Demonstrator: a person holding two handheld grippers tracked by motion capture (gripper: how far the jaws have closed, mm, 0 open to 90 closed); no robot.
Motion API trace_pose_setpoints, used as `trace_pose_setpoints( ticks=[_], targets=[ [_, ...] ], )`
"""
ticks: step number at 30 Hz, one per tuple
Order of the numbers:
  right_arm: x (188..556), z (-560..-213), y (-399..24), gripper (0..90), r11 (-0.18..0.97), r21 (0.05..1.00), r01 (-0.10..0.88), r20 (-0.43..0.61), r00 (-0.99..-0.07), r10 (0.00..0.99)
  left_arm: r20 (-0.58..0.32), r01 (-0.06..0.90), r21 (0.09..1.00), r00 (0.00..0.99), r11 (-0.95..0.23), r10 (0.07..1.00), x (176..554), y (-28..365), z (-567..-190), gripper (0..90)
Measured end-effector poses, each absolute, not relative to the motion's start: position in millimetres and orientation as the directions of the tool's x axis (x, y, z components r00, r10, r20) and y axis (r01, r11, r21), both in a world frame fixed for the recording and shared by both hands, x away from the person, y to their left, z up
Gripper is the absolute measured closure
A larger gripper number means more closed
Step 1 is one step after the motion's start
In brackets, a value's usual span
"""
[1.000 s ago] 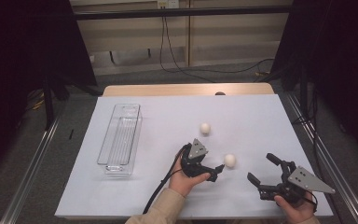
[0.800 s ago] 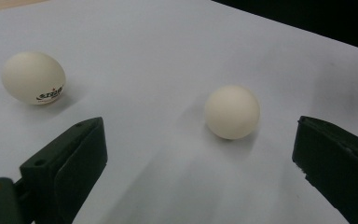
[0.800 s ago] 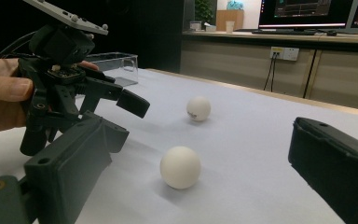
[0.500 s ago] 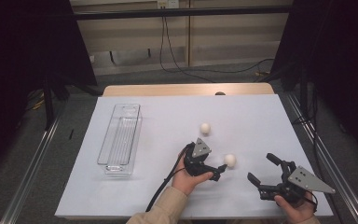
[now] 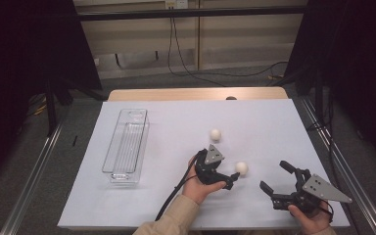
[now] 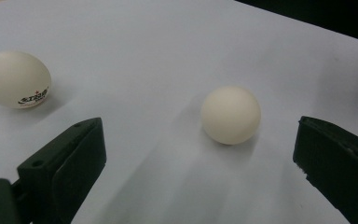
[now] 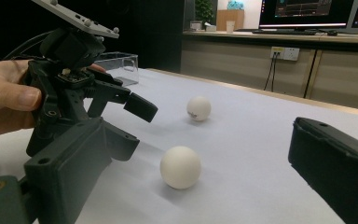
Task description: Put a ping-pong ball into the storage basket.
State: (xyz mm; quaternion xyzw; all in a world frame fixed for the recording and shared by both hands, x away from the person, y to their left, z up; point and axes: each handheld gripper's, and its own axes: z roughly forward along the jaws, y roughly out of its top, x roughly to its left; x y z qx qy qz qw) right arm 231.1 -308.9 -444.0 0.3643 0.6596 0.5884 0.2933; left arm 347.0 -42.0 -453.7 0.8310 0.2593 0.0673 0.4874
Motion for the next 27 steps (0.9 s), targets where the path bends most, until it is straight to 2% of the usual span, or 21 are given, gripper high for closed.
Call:
trace_pose_setpoints(
  ticks=[27],
  targets=[
    [231, -444, -310, 4.2, 0.042, 0.99, 0.134, 0.04, -0.559, 0.828, -0.127, 0.365, 0.827, 0.862, -0.428, 0.49, 351, -57, -453, 4.7]
  ],
)
